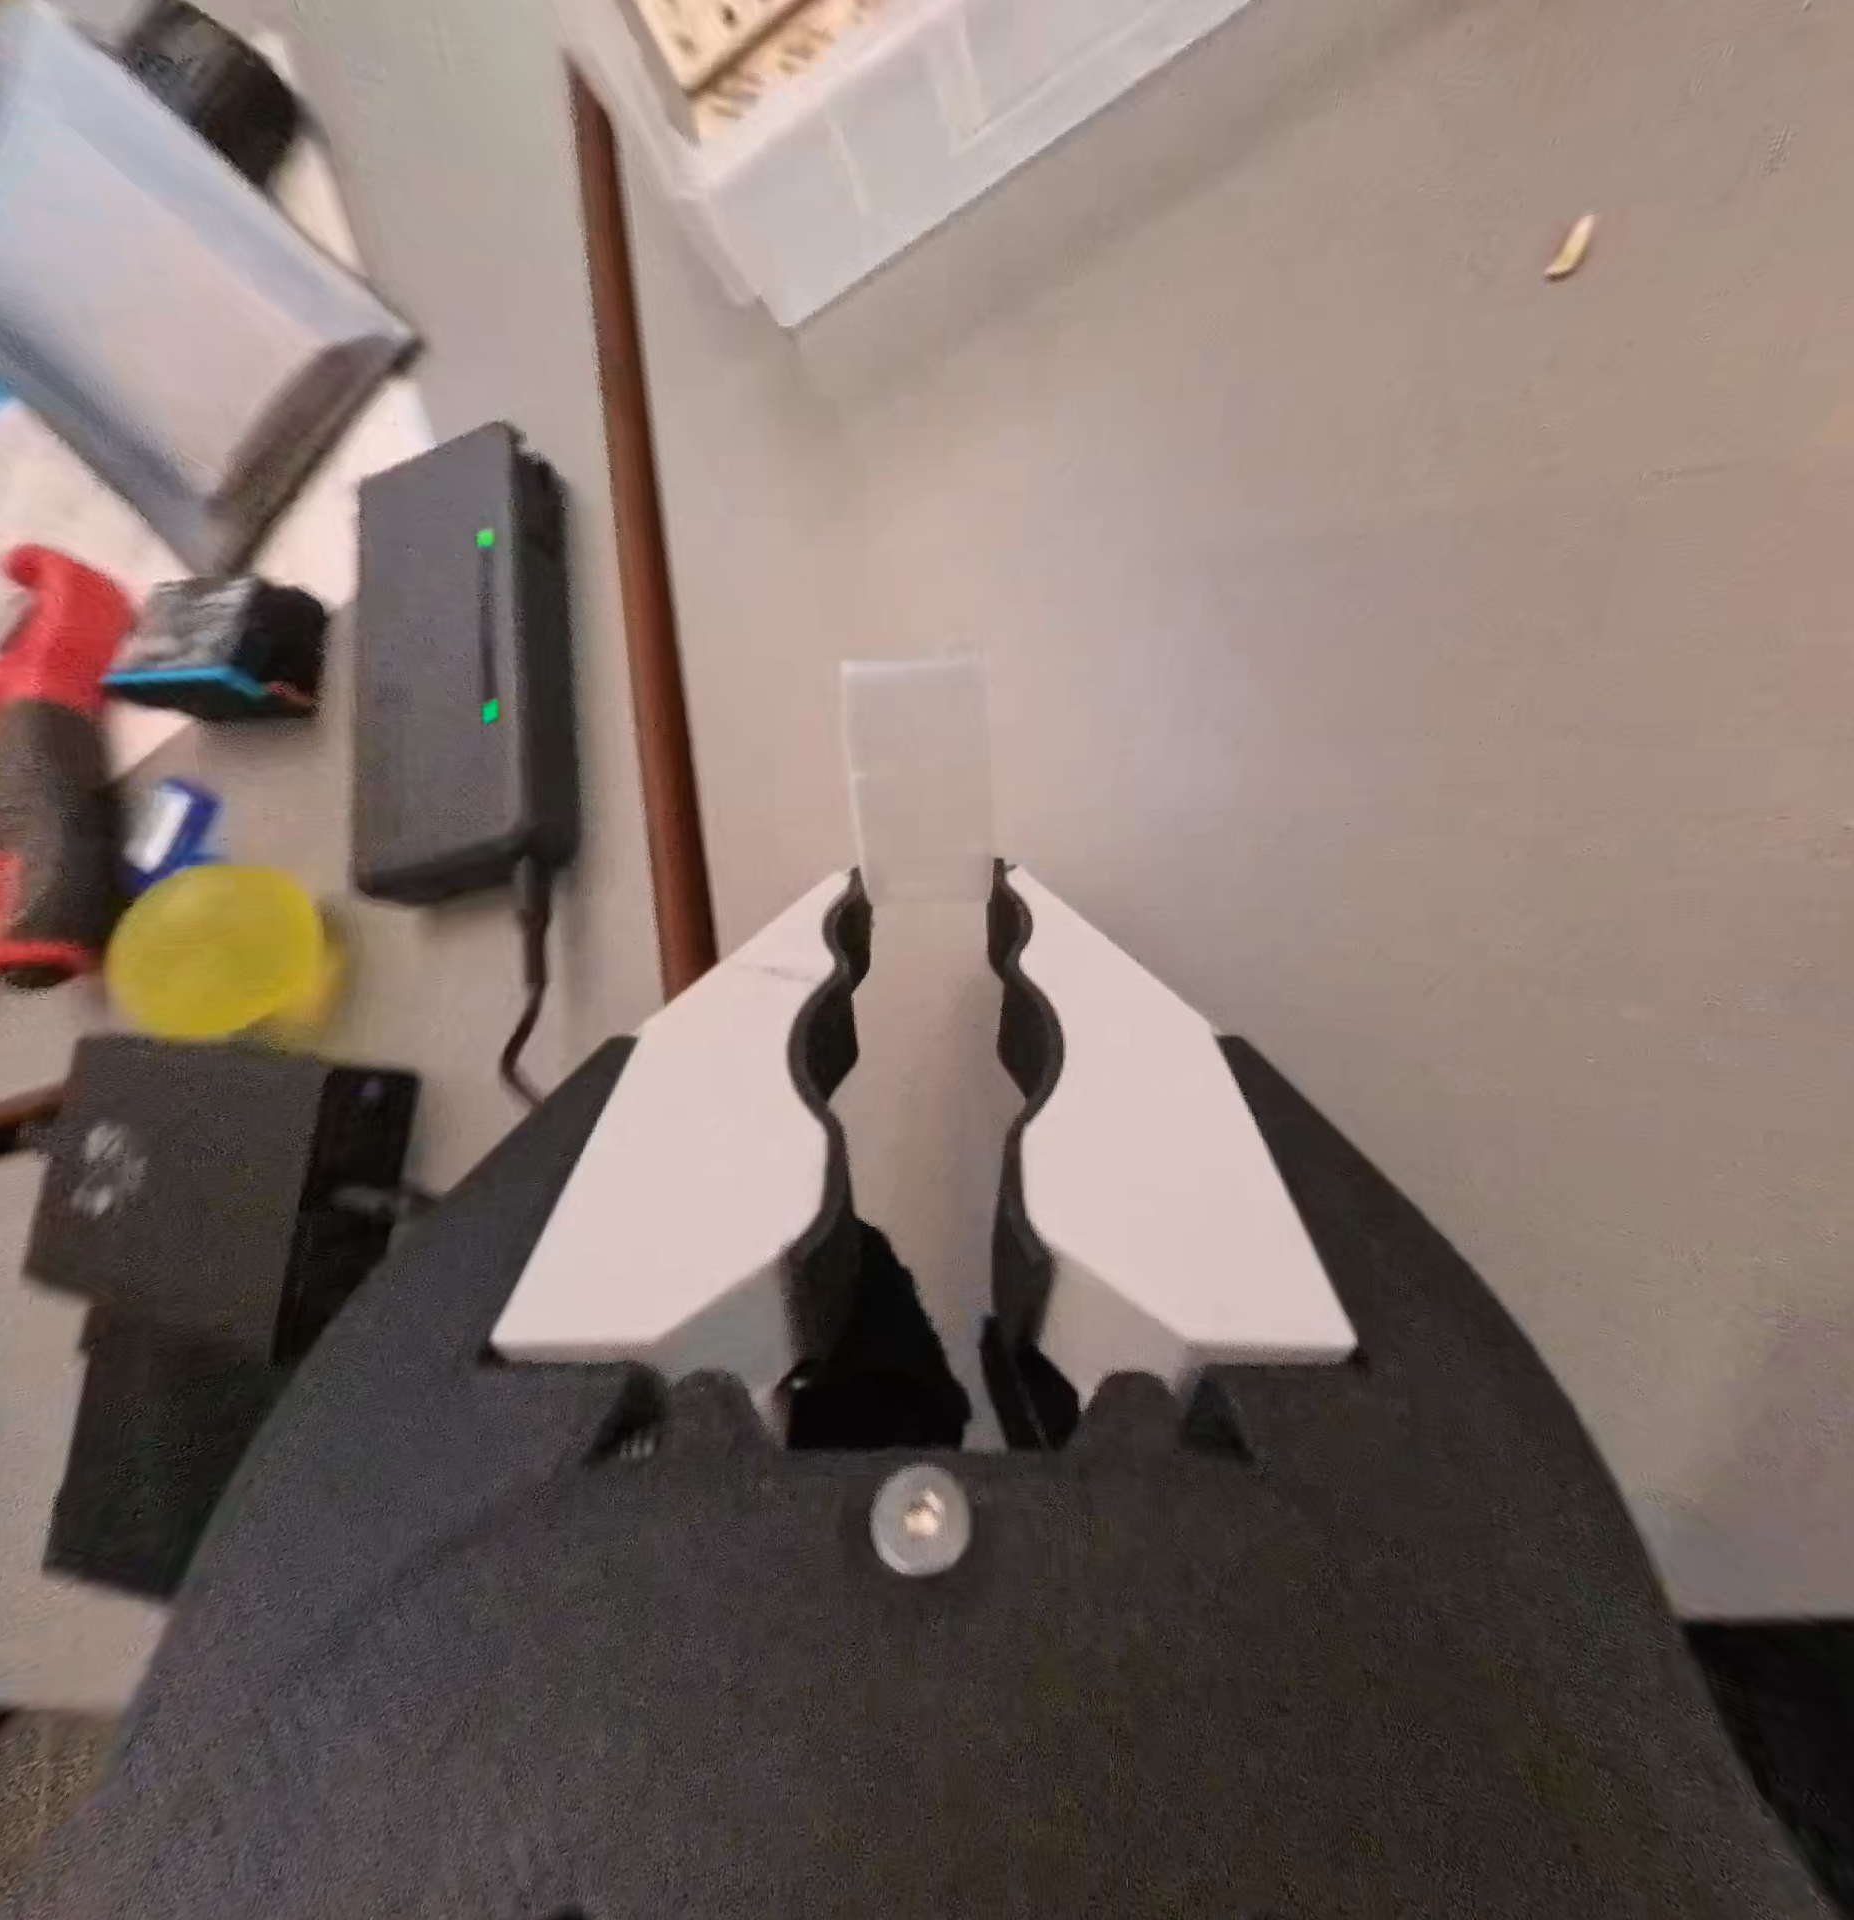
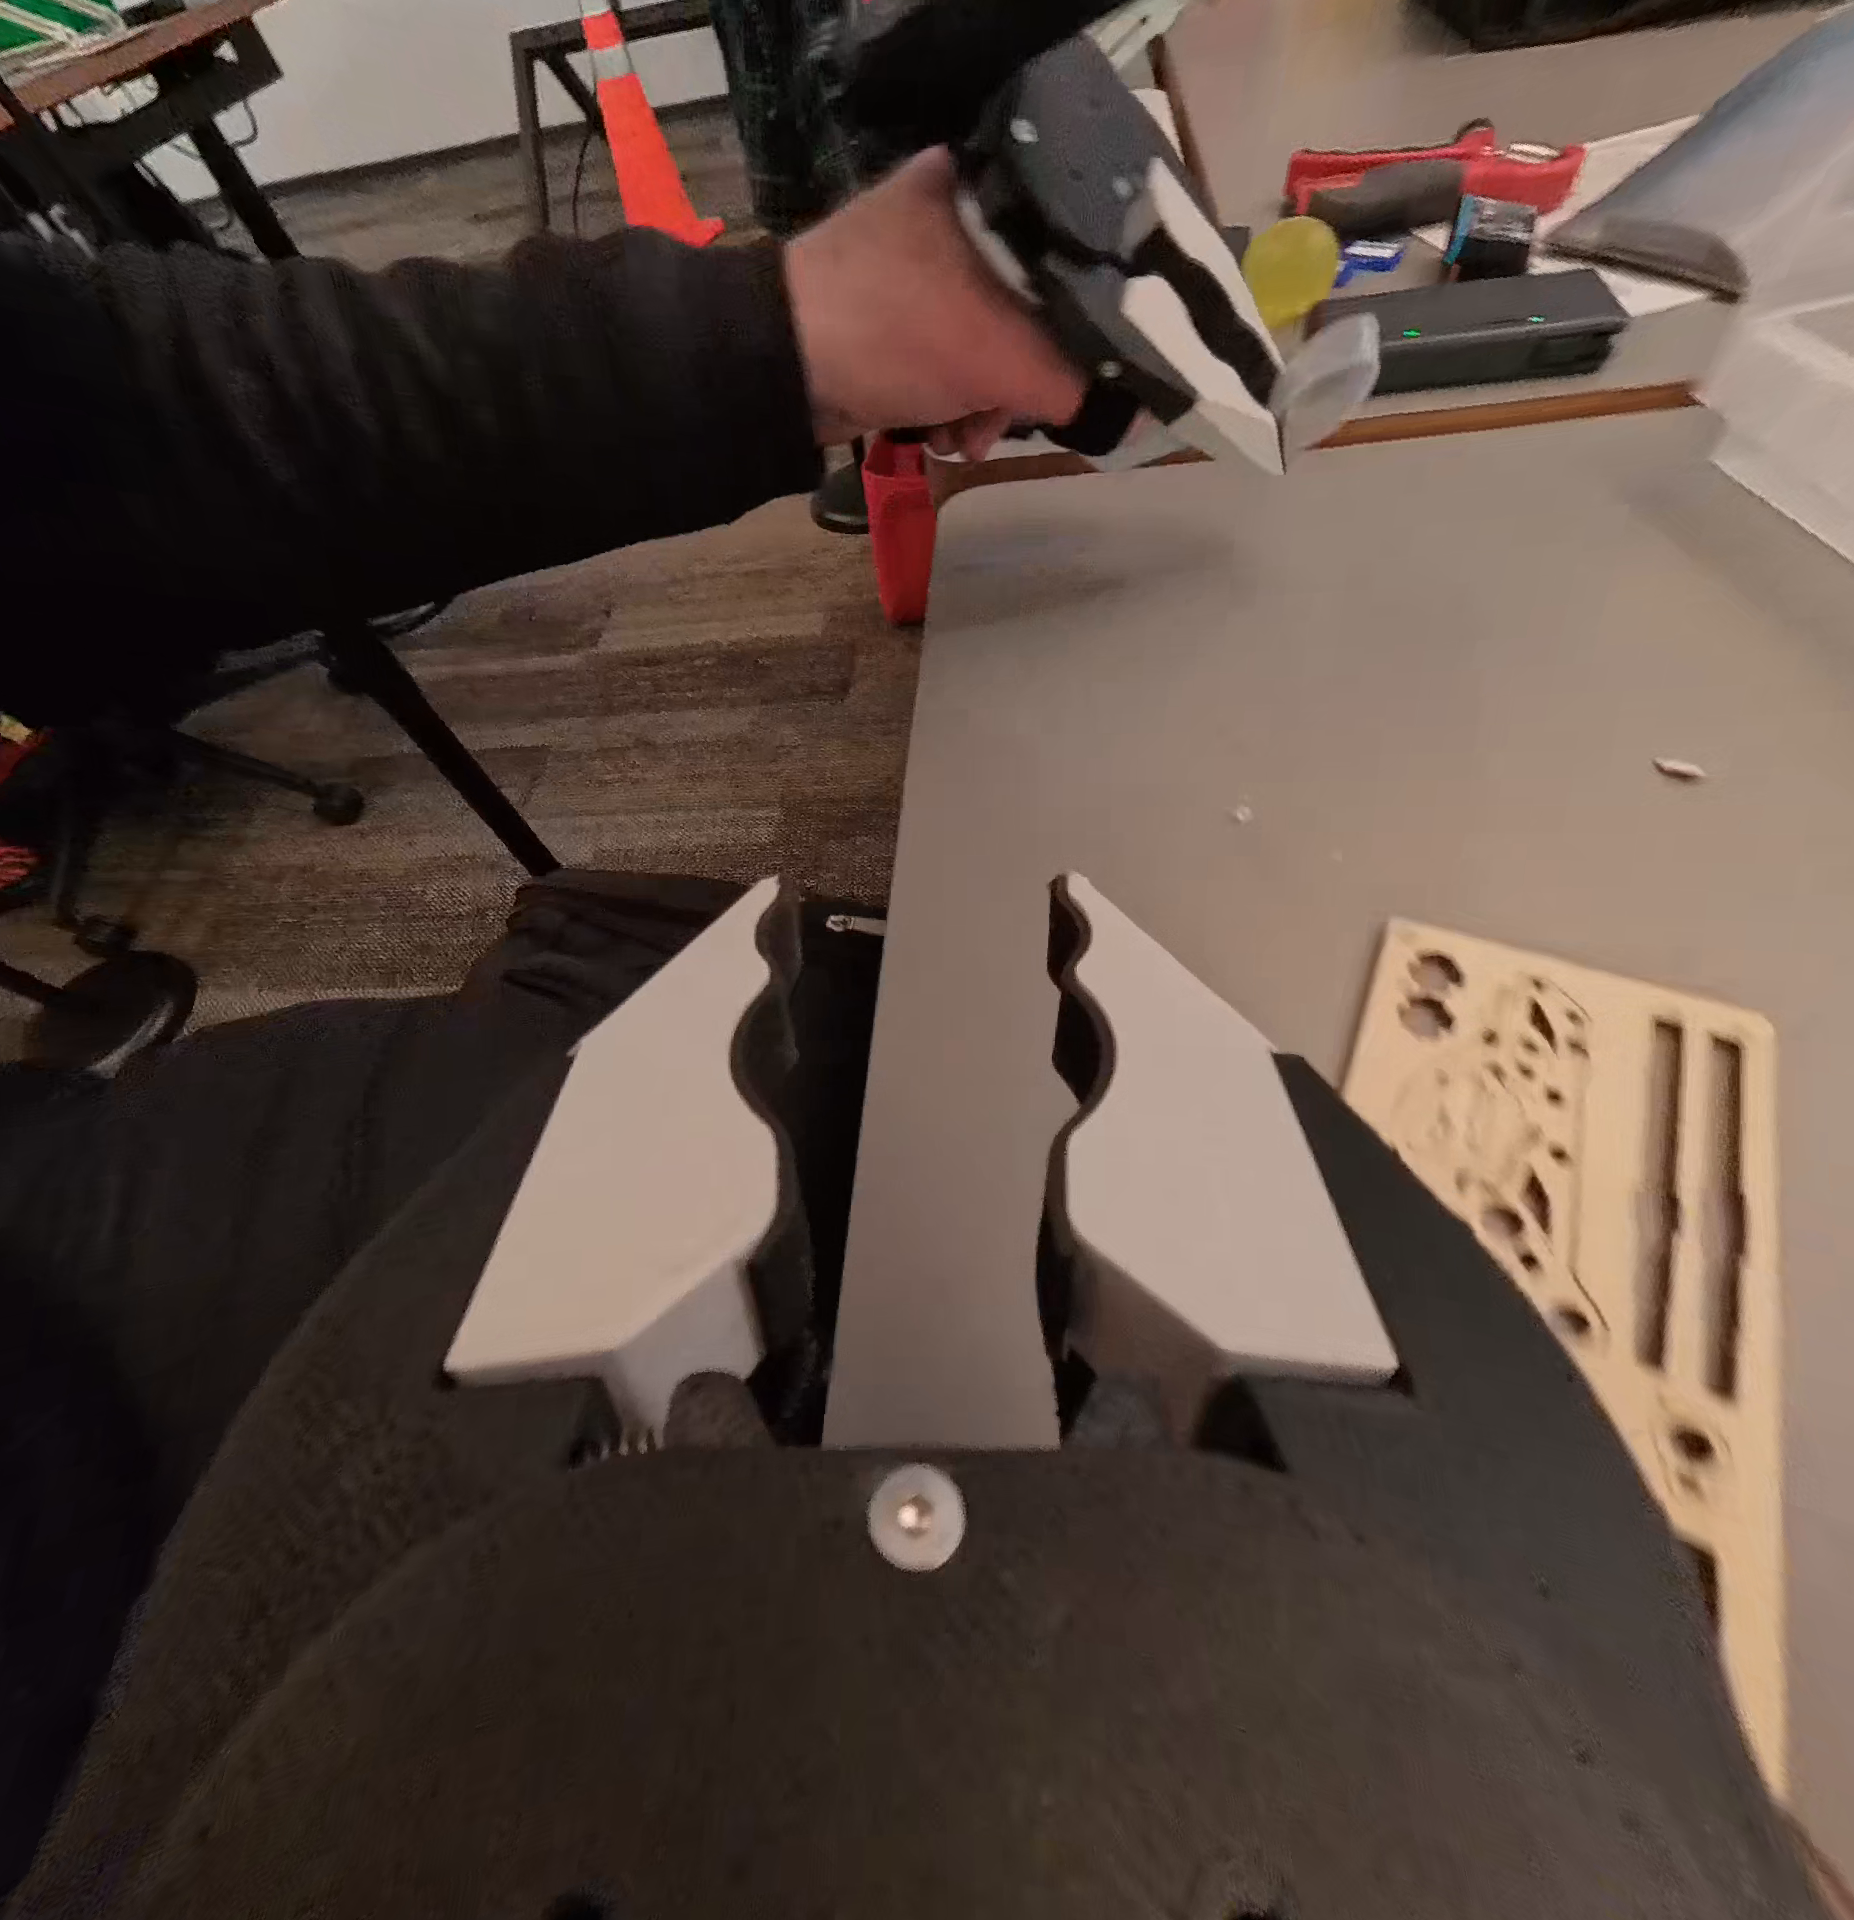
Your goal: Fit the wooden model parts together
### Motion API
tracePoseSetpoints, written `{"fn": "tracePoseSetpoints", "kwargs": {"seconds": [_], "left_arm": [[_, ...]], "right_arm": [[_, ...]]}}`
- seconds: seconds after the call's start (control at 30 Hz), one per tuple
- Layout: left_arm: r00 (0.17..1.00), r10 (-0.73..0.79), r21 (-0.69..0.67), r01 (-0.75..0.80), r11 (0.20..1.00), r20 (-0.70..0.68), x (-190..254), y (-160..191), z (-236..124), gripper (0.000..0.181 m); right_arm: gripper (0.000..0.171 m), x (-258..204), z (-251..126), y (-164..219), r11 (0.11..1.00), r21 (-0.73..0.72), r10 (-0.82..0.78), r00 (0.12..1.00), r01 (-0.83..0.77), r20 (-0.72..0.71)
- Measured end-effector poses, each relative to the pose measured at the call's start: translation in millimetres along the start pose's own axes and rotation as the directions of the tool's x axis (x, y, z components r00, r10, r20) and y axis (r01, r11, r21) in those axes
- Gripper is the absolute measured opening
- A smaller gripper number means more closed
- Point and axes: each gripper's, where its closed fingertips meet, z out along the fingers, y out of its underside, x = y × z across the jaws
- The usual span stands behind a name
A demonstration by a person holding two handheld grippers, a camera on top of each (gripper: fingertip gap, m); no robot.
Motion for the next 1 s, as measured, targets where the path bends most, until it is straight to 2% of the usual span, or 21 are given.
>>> {"fn": "tracePoseSetpoints", "kwargs": {"seconds": [0.03, 0.1, 0.17, 0.2, 0.3, 0.4, 0.5, 0.6, 0.7, 0.77, 0.83, 0.9, 1.0], "left_arm": [[0.999, 0.007, -0.050, -0.009, 0.999, -0.043, 3.8, -5.4, 17.8, 0.021], [0.998, 0.003, -0.045, -0.006, 0.999, -0.060, 2.5, -26.5, 46.8, 0.021], [0.994, -0.016, -0.114, 0.003, 0.993, -0.108, 5.1, -31.2, 70.9, 0.021], [0.993, -0.029, -0.102, 0.017, 0.995, -0.114, 3.9, -37.8, 79.9, 0.021], [0.990, -0.043, -0.099, 0.030, 0.995, -0.135, 2.3, -53.7, 95.4, 0.022], [0.991, -0.040, -0.090, 0.029, 0.996, -0.124, 1.8, -65.1, 101.4, 0.036], [0.995, -0.047, -0.033, 0.044, 0.998, -0.087, -2.9, -78.3, 92.8, 0.052], [0.996, -0.071, 0.031, 0.072, 0.997, -0.055, -4.2, -89.2, 69.2, 0.061], [0.999, -0.005, 0.114, 0.009, 0.993, -0.041, 12.5, -104.3, 38.7, 0.062], [0.995, 0.052, 0.196, -0.035, 0.980, -0.081, 39.2, -119.9, 18.9, 0.059], [0.986, 0.097, 0.274, -0.058, 0.960, -0.133, 71.6, -135.6, 3.8, 0.054], [0.958, 0.163, 0.318, -0.083, 0.945, -0.237, 115.2, -147.3, -2.0, 0.054], [0.913, 0.270, 0.378, -0.145, 0.915, -0.305, 167.2, -163.0, -3.0, 0.051]], "right_arm": [[0.046, 3.7, -10.9, 3.9, 1.000, 0.007, 0.015, 1.000, -0.015, -0.010], [0.045, 11.2, -28.6, 11.5, 0.998, 0.016, 0.060, 0.998, -0.060, -0.022], [0.044, 20.6, -42.9, 16.8, 0.994, 0.023, 0.107, 0.994, -0.106, -0.035], [0.046, 26.3, -49.2, 18.7, 0.992, 0.023, 0.123, 0.991, -0.122, -0.044], [0.049, 45.7, -67.5, 21.0, 0.991, 0.012, 0.137, 0.987, -0.137, -0.086], [0.050, 63.1, -87.9, 15.9, 0.992, 0.013, 0.129, 0.983, -0.128, -0.132], [0.050, 78.4, -112.4, 13.6, 0.993, 0.004, 0.118, 0.973, -0.120, -0.198], [0.046, 94.9, -144.2, 21.6, 0.994, -0.034, 0.085, 0.949, -0.100, -0.305], [0.038, 110.9, -176.8, 47.0, 0.986, -0.092, 0.088, 0.912, -0.136, -0.401], [0.029, 119.2, -195.5, 71.9, 0.972, -0.154, 0.086, 0.884, -0.175, -0.459], [0.029, 122.6, -206.6, 100.3, 0.945, -0.235, 0.085, 0.864, -0.228, -0.496], [0.027, 121.5, -210.1, 123.4, 0.916, -0.301, 0.081, 0.856, -0.266, -0.511], [0.028, 120.3, -203.1, 144.1, 0.881, -0.358, 0.088, 0.850, -0.310, -0.520]]}}
